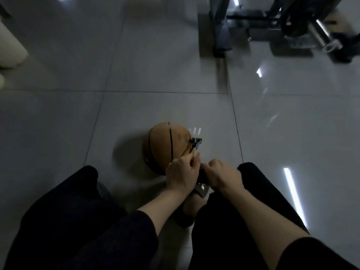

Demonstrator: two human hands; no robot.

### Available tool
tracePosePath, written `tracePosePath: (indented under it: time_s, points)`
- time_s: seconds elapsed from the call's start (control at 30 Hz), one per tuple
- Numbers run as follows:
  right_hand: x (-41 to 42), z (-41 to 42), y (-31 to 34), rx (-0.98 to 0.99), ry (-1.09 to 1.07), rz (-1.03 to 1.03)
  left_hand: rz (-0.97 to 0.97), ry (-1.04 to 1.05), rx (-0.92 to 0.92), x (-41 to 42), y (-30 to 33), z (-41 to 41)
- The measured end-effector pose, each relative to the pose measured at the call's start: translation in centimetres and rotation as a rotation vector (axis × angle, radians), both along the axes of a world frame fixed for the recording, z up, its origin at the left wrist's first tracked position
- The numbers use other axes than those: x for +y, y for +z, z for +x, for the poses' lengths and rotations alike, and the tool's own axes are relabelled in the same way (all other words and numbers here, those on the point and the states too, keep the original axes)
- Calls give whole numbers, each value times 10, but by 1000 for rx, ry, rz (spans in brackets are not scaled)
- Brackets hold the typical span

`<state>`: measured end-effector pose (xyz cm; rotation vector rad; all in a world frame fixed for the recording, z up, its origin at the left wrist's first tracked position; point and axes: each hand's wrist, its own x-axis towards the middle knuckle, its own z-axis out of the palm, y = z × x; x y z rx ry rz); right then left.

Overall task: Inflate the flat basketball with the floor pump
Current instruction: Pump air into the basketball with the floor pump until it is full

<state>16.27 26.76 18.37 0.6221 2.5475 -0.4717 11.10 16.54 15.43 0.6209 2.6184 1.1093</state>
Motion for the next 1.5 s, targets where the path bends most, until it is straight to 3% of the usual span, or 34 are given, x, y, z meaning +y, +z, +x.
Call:
tracePosePath:
  time_s: [0.1, 0.23, 0.37, 0.5, 0.83, 0.93, 1.07, 1.17, 1.3, 1.5]
  points:
    - [13, -14, 43, 109, -161, -46, 147, 35, 178, 3, 43, -10]
    - [28, -31, 88, 242, -83, 16, 262, 99, 253, 21, 81, -22]
    - [16, -30, 41, 165, 30, 142, 279, 108, 173, 13, 34, -26]
    - [5, -29, -23, 47, 64, 130, 229, 91, 54, 4, -26, -23]
    - [-12, -52, -60, 24, 73, 80, 156, 166, -83, -14, -83, -38]
    - [-23, -59, -48, -10, 56, 32, 97, 190, -136, -27, -72, -44]
    - [-32, -41, -12, -16, 49, -33, 44, 56, -132, -43, -37, -37]
    - [-20, -30, 28, 36, 74, 23, 136, 76, 6, -31, 8, -26]
    - [0, -35, 77, 72, -57, -12, 248, 120, 145, -8, 62, -26]
    - [-24, -20, 37, 146, 100, 122, 236, 128, 22, -24, 17, -17]
